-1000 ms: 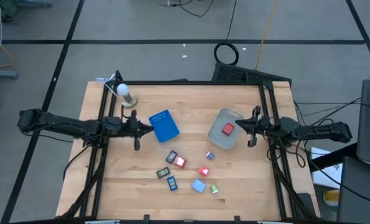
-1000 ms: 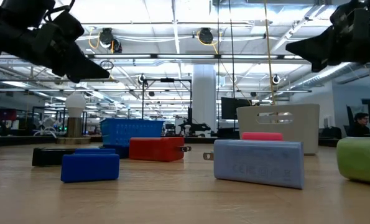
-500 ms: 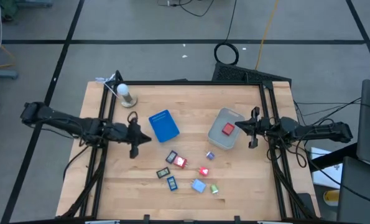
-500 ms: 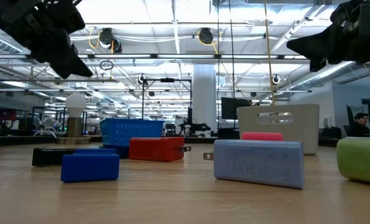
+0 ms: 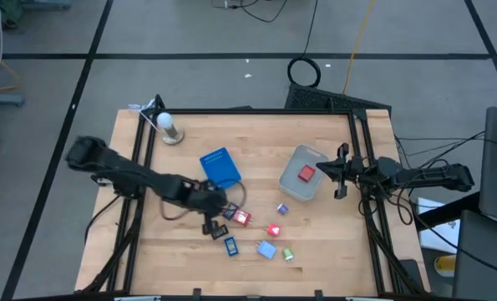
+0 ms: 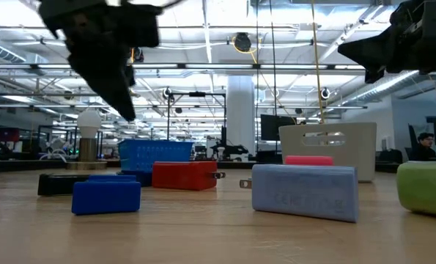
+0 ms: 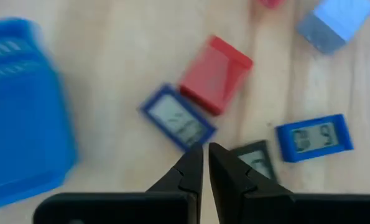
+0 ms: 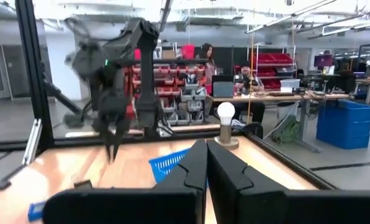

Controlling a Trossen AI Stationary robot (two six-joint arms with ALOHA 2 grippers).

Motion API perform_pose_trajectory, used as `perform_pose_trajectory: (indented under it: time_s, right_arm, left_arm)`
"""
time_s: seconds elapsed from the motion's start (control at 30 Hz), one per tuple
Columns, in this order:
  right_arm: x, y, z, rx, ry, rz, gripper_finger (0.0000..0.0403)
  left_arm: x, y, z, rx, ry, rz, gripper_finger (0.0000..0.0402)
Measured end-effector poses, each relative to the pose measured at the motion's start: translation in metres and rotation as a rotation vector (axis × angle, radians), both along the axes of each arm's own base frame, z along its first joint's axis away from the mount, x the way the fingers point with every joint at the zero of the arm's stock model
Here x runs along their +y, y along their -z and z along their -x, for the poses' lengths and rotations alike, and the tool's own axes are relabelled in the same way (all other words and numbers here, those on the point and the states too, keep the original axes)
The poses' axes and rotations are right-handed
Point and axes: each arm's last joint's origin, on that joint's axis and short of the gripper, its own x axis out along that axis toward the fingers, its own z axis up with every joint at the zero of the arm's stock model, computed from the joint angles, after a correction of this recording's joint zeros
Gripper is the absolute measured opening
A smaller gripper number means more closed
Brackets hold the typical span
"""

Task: Pick & Place Office items
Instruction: Put the dark blue digital clock into the blue bin

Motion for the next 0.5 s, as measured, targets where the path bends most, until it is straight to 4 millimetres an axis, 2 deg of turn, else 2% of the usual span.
perform_pose_trajectory:
  time_s: [0.1, 0.2, 0.37, 0.5]
  right_arm:
    - [0.001, 0.001, 0.000, 0.009, -0.015, -0.026, 0.0000]
    - [0.002, 0.003, -0.001, 0.026, -0.025, -0.035, 0.0000]
    - [0.003, 0.005, -0.002, 0.045, -0.039, -0.041, 0.0000]
    - [0.003, 0.006, -0.004, 0.056, -0.042, -0.046, 0.0000]
  left_arm:
    - [-0.008, 0.000, -0.024, 0.017, 0.069, 0.018, 0.0034]
    - [-0.017, -0.001, -0.038, 0.058, 0.170, -0.034, 0.0057]
    - [-0.018, -0.009, -0.054, 0.190, 0.274, -0.191, 0.0128]
    - [-0.018, -0.005, -0.060, 0.265, 0.424, -0.343, 0.0201]
